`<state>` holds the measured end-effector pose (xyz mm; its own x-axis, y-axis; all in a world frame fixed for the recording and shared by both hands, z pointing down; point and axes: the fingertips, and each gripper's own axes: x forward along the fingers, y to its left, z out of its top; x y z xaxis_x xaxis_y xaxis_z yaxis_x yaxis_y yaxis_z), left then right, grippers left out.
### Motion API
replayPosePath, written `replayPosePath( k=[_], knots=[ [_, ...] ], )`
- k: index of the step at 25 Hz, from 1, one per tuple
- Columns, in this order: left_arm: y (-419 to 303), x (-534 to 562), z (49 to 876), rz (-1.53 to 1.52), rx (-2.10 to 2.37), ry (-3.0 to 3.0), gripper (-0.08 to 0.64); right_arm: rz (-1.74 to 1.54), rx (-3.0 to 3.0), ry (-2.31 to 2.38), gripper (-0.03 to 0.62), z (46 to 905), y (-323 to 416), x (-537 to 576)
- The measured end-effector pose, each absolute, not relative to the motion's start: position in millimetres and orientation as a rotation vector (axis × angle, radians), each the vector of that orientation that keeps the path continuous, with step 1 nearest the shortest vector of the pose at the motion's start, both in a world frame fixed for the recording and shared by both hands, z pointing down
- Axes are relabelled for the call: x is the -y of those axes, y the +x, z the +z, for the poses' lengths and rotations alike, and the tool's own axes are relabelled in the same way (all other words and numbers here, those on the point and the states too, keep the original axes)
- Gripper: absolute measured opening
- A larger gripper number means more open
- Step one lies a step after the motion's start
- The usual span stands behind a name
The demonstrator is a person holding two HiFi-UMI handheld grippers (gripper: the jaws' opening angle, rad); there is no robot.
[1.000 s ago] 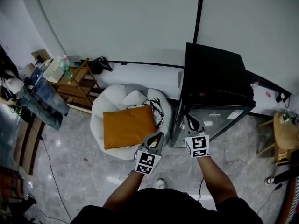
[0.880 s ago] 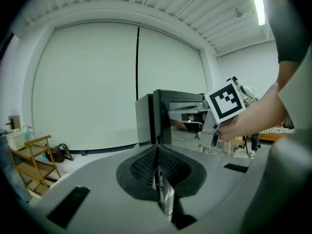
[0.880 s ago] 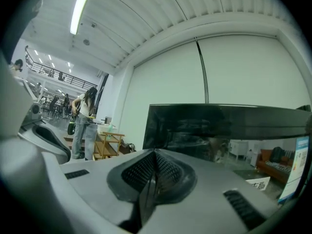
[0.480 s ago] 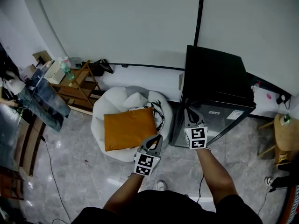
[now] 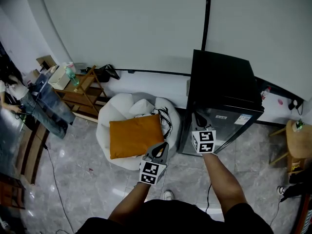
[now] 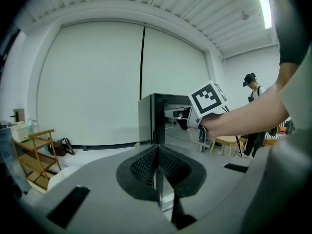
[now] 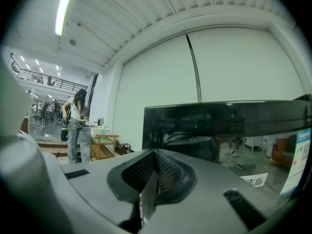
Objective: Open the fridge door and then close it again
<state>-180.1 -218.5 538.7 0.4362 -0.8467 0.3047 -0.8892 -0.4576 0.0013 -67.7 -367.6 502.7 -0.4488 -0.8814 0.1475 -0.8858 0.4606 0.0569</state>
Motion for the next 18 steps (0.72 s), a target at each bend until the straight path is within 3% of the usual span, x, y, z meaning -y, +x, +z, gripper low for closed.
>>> replayPosePath(
  k=[18],
  knots=[
    [-120,175,489,0.248,1.499,2.573,0.021,-0.058,2.763,1.53,0.017,423,-5,211]
  ],
)
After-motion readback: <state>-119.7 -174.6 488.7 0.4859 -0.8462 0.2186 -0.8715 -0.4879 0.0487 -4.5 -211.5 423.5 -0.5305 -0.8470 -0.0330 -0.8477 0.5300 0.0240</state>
